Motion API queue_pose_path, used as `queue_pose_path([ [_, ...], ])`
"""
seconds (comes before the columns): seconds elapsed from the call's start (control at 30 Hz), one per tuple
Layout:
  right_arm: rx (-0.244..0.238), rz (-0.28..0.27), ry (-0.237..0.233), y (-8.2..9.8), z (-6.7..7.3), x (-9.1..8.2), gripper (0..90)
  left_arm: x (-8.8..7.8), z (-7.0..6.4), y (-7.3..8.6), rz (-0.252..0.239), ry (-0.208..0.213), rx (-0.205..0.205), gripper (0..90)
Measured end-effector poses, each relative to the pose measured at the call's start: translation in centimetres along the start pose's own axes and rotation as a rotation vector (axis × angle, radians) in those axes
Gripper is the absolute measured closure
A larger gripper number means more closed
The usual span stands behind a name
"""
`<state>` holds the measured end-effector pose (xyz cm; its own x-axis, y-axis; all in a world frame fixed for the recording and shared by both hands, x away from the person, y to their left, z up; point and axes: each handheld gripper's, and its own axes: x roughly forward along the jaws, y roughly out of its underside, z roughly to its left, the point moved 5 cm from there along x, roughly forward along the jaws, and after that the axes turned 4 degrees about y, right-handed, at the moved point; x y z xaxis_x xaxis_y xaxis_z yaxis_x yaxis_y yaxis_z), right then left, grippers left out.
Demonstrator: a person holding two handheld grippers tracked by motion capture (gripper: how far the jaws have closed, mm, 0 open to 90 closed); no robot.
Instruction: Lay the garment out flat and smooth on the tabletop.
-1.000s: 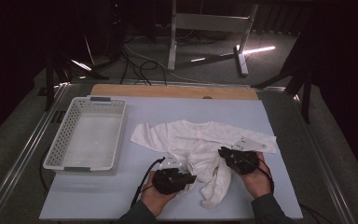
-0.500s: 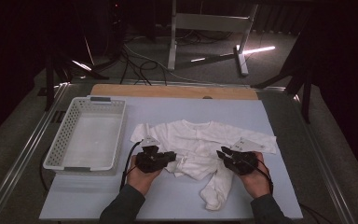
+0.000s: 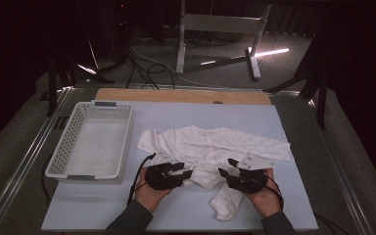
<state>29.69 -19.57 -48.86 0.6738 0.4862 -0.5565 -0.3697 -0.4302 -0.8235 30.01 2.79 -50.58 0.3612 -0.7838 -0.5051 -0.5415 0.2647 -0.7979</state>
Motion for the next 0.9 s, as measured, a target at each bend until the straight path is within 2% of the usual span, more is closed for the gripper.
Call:
queue_pose_path([
  [0.07,0.001,-0.001,-0.005,0.1,0.4,0.0,49.7,0.3,-0.2,0.1,0.008,0.001,0.008,53.6],
  [0.17,0.000,-0.006,-0.014,0.1,0.7,-0.1,49.8,1.7,-0.6,0.5,0.056,-0.027,0.038,47.5],
  [0.23,0.002,-0.012,-0.023,0.2,1.0,-0.1,49.5,2.2,-0.6,0.4,0.072,-0.029,0.051,48.1],
  [0.27,-0.008,-0.009,-0.027,0.3,1.1,-0.1,49.5,2.4,-0.6,0.3,0.077,-0.014,0.053,54.5],
  [0.3,-0.012,-0.010,-0.026,0.3,1.3,-0.1,49.5,2.4,-0.6,0.3,0.077,-0.014,0.053,65.3],
  [0.37,-0.013,-0.007,-0.035,0.3,1.6,0.0,49.5,2.7,-0.6,-0.1,0.089,0.009,0.043,78.8],
  [0.4,-0.013,-0.007,-0.035,0.3,1.6,0.0,49.5,2.8,-0.7,-0.4,0.087,0.026,0.034,78.8],
  [0.43,-0.017,-0.008,-0.043,0.4,2.0,0.1,49.7,2.8,-0.8,-0.8,0.073,0.043,0.022,85.8],
  [0.47,-0.021,-0.007,-0.049,0.4,2.0,0.1,49.8,2.7,-0.8,-1.1,0.067,0.051,0.016,86.6],
  [0.5,-0.023,-0.002,-0.048,0.4,2.2,0.2,50.2,2.6,-0.9,-1.8,0.039,0.070,-0.013,87.0],
  [0.53,-0.028,-0.007,-0.057,0.4,2.3,0.2,50.2,2.6,-0.8,-2.2,0.030,0.076,-0.027,87.1],
  [0.57,-0.032,-0.002,-0.059,0.4,2.4,0.3,50.3,2.6,-0.8,-2.2,0.030,0.076,-0.027,87.1],
  [0.6,-0.033,-0.007,-0.068,0.4,2.6,0.4,50.4,2.5,-0.7,-2.7,0.012,0.088,-0.053,87.1],
  [0.67,-0.040,-0.003,-0.075,0.5,2.7,0.5,50.4,2.5,-0.7,-2.7,0.012,0.088,-0.053,87.1],
  [0.7,-0.055,0.000,-0.081,0.5,3.2,0.8,50.0,2.3,-0.7,-3.3,-0.008,0.106,-0.087,87.2],
  [0.9,-0.065,0.010,-0.103,0.5,4.1,1.5,47.5,2.1,-1.1,-4.1,-0.035,0.122,-0.112,87.4],
])
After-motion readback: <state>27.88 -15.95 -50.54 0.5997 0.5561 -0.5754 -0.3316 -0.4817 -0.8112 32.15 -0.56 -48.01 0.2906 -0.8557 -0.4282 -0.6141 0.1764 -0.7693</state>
